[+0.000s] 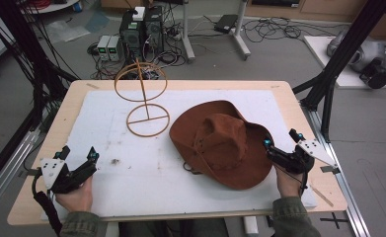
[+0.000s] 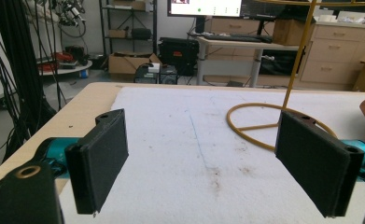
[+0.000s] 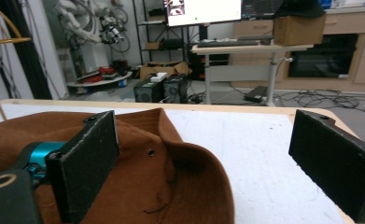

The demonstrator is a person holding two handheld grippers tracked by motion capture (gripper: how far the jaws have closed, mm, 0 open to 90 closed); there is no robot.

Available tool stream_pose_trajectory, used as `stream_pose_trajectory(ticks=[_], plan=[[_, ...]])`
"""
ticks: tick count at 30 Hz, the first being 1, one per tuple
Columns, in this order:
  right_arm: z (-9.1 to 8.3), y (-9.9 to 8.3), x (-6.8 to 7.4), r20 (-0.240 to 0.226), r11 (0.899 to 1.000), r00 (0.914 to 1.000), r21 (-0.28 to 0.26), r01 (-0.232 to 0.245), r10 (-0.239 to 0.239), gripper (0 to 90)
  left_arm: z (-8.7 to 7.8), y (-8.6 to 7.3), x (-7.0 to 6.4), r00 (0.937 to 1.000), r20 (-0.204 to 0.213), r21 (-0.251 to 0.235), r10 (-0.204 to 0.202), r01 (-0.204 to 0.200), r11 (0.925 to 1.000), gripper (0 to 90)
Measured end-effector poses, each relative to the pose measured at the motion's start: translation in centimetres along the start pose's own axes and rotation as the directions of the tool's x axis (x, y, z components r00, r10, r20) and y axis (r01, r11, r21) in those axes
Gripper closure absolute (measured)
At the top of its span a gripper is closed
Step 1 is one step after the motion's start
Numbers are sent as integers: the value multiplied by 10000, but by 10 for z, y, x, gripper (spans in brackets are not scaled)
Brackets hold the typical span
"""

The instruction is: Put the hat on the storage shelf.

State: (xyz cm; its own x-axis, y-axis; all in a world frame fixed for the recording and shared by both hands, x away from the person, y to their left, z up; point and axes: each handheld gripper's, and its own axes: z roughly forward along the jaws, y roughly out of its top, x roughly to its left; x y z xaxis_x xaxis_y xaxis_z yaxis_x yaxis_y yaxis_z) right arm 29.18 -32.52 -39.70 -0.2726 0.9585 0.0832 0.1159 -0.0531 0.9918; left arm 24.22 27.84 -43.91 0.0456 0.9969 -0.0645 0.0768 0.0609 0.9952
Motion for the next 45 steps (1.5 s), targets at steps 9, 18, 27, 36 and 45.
stream_pose_trajectory(ticks=[9,18,27,36,45], plan=[[4,9,7,-995,9990,9950,432,103,-60,75,0,0,1,10000,21,-8,-53,53,10000,175],[13,10,19,-2414,9922,9699,1096,603,-323,75,1,-1,3,9999,1,56,-125,125,9999,175],[19,12,29,-2994,9841,9529,1493,964,-479,75,1,-1,4,9999,22,82,-141,141,9999,175],[28,11,39,-3477,9709,9354,1948,1395,-646,76,2,-2,3,9999,85,98,-80,79,9999,175],[45,6,48,-3647,9449,9273,2662,1903,-840,76,1,-1,3,9999,127,33,-117,117,9999,176]])
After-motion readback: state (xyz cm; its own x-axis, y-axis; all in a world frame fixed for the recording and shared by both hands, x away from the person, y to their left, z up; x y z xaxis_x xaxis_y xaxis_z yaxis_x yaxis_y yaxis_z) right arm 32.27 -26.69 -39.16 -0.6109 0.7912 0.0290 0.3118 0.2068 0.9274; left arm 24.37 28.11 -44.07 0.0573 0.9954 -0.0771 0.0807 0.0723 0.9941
